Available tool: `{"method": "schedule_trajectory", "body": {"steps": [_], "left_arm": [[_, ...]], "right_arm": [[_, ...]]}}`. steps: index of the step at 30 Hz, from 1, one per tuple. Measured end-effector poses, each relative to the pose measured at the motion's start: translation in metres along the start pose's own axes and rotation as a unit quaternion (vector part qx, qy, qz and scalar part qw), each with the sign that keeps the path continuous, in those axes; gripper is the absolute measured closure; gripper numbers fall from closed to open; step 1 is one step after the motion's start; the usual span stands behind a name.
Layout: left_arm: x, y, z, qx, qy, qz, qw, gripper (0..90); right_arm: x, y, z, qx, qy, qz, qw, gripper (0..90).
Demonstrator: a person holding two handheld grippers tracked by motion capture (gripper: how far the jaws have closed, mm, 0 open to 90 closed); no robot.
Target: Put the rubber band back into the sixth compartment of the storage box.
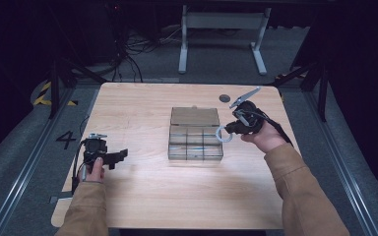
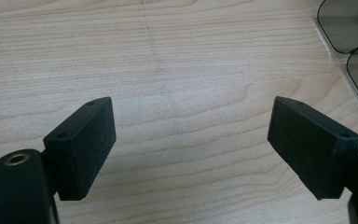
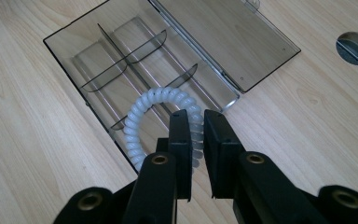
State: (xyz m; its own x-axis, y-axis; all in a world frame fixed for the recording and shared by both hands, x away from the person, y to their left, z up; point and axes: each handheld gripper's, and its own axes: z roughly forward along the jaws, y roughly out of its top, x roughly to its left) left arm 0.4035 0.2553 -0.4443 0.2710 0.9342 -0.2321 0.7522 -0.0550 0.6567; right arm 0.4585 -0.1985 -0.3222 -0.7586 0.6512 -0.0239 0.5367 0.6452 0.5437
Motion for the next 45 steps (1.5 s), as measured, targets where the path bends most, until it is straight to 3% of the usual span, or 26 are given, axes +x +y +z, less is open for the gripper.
{"method": "schedule_trajectory", "body": {"steps": [3, 18, 45], "left_arm": [[0.000, 0.000, 0.000, 0.000, 0.000, 0.000, 1.0000, 15.9], [0.000, 0.000, 0.000, -0.002, -0.001, 0.002, 1.0000, 15.9], [0.000, 0.001, 0.000, 0.000, -0.003, 0.001, 1.0000, 15.9]], "right_arm": [[0.003, 0.006, 0.003, 0.001, 0.000, -0.009, 1.0000, 82.0], [0.006, 0.019, 0.016, 0.005, 0.004, -0.010, 0.9999, 82.0], [0.014, 0.009, 0.058, 0.049, 0.001, -0.007, 0.9988, 82.0]]}}
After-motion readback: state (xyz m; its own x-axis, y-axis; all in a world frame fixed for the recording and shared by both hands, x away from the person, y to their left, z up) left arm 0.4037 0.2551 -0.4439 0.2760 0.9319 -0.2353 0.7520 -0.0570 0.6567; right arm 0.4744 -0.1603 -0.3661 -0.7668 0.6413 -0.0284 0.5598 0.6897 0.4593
